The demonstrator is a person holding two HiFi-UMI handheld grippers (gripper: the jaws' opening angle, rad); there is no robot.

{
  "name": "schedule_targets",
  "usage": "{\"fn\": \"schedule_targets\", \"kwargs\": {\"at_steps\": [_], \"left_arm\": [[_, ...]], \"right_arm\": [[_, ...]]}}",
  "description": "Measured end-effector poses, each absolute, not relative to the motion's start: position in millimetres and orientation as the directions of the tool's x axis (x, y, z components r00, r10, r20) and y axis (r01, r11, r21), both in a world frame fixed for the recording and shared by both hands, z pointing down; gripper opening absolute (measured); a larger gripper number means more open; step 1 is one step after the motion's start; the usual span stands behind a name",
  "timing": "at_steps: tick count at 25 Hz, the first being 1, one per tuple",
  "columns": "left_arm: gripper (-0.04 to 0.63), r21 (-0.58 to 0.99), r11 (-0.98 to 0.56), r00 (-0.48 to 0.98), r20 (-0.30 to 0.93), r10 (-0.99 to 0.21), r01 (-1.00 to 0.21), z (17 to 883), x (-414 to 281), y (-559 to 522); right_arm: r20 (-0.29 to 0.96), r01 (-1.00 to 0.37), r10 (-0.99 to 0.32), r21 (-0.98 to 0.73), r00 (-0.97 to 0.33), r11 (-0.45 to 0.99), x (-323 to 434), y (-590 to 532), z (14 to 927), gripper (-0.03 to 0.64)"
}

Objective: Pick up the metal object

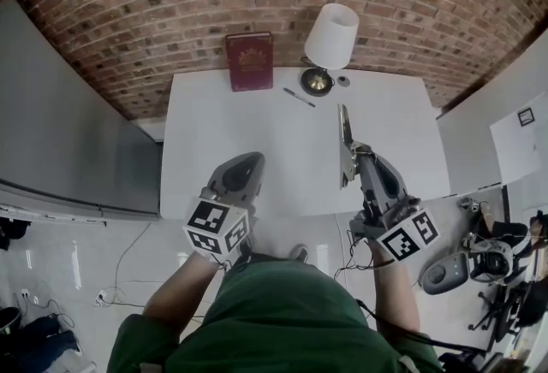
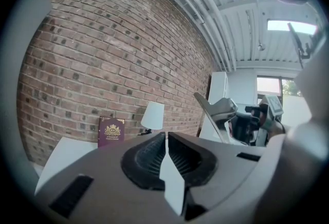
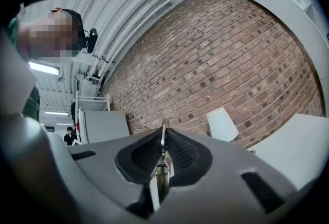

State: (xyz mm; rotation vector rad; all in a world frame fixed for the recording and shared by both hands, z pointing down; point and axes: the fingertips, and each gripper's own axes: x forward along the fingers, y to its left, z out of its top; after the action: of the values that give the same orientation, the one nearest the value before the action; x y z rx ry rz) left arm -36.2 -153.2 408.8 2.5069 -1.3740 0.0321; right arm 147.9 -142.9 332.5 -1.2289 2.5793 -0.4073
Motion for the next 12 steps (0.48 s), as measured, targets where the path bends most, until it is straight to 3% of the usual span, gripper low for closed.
{"fn": "schedule_targets", "kwargs": {"at_steps": [12], "left_arm": [[0.014,0.234,-0.516,0.556,0.161,-0.816,-0.824,410.5,-30.4,-154.7]], "right_arm": [[-0.11,-0.717,-0.795,-0.371,-0.596,0.589,153.6,-143.8,335.6,0.025]]}}
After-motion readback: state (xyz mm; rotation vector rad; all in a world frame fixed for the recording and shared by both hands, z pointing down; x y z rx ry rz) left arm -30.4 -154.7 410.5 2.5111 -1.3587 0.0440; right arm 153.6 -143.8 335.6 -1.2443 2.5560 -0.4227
